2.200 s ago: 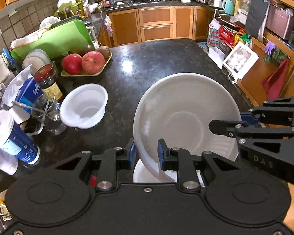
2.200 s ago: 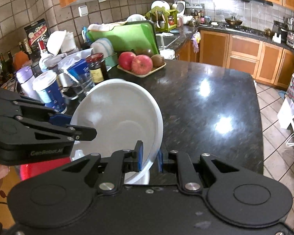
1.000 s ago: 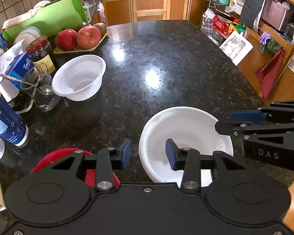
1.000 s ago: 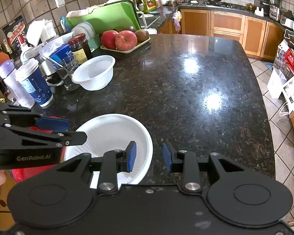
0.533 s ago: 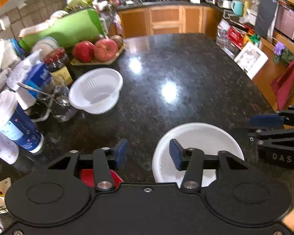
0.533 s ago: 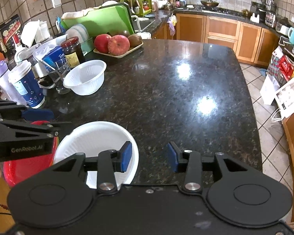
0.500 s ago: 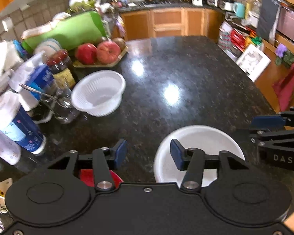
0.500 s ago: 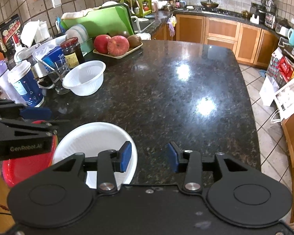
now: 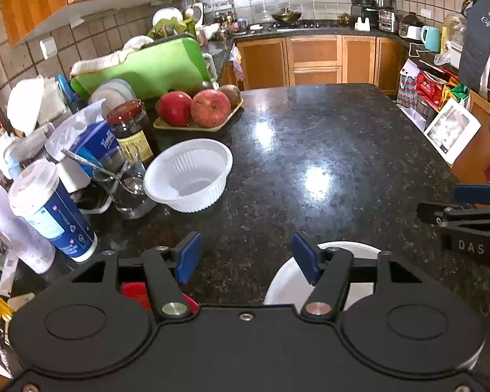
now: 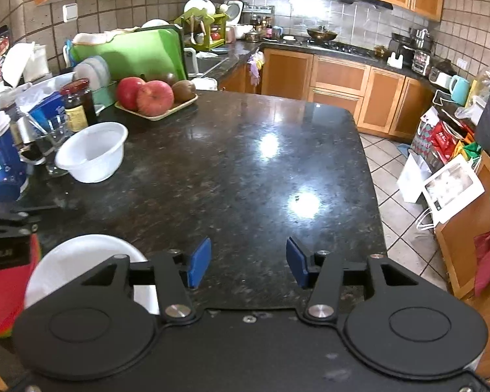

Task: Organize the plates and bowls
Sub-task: 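Raise both grippers away from the stacked bowls, then move both grippers to the rim of the small white ribbed bowl, then close both grippers on the ribbed bowl rim, then lift the ribbed bowl with both grippers and carry it to the bowl stack, then lower the ribbed bowl into the white bowls and open both grippers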

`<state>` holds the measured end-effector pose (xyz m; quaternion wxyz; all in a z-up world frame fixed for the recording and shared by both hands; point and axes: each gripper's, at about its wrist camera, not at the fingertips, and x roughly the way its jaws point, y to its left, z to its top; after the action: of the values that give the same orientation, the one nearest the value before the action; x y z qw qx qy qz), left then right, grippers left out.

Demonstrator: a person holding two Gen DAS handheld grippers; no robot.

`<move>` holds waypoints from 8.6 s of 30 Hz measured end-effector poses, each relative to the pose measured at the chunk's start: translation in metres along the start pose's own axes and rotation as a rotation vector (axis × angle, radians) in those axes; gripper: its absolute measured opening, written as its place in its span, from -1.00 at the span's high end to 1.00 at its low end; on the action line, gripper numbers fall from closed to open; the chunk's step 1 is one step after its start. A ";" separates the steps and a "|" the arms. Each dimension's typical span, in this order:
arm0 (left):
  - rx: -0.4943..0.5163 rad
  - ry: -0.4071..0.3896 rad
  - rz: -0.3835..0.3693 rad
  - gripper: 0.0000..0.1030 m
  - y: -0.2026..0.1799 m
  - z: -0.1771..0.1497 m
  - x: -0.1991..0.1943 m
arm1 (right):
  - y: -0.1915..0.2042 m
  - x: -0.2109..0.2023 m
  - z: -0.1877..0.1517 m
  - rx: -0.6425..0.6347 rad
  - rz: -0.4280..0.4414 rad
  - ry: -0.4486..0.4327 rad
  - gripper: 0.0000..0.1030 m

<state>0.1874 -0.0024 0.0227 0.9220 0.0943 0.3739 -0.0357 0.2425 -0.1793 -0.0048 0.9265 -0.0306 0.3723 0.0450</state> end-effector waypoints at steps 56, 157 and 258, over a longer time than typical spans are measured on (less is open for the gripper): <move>-0.269 0.107 0.131 -0.28 0.057 0.018 0.035 | 0.021 0.087 0.060 -0.133 0.112 0.104 -0.24; -0.074 0.217 -0.170 0.54 0.071 0.068 0.090 | 0.085 0.085 0.103 -0.125 0.261 0.159 0.64; -0.046 -0.057 -0.140 -0.24 0.041 -0.022 -0.018 | 0.042 -0.065 -0.040 0.157 0.106 -0.110 -0.02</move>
<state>0.1647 0.0422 0.0260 0.9294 0.0455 0.3539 -0.0939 0.1635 -0.1453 0.0104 0.9415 0.0644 0.3242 0.0662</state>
